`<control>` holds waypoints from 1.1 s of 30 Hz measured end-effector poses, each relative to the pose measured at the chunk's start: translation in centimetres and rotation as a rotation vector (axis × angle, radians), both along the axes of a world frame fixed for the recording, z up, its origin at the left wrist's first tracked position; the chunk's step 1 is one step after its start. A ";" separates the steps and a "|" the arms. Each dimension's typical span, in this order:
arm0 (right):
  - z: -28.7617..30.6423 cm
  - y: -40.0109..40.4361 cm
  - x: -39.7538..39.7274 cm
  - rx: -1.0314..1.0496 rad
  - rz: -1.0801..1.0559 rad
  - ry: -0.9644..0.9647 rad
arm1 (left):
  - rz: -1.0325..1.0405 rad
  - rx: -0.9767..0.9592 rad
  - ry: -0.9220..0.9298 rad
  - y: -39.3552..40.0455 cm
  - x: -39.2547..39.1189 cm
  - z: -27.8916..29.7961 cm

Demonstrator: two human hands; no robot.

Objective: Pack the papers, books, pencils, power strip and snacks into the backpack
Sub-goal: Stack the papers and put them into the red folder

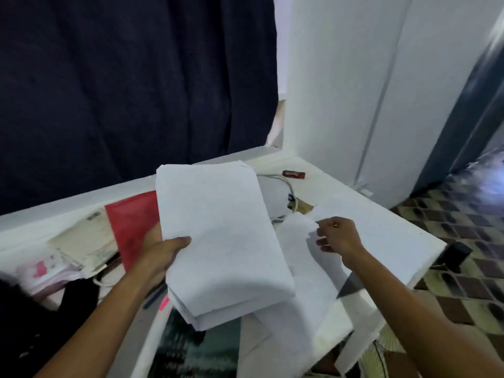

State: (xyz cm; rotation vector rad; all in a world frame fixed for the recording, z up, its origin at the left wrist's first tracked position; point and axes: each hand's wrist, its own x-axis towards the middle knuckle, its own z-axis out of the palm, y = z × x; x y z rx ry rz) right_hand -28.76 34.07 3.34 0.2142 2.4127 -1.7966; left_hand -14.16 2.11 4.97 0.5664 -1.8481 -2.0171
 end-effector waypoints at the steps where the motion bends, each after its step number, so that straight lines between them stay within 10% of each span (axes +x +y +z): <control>1: -0.9 2.2 0.0 0.042 -0.068 -0.023 | -0.030 -0.002 -0.006 1.0 -0.7 -0.4; 13: -4.6 7.0 3.8 0.841 0.026 -0.151 | -0.205 -0.040 -0.099 7.4 -5.0 -2.6; 33: -4.1 7.2 2.5 0.459 -0.235 -0.224 | -0.207 -0.042 -0.188 7.1 -5.1 -3.2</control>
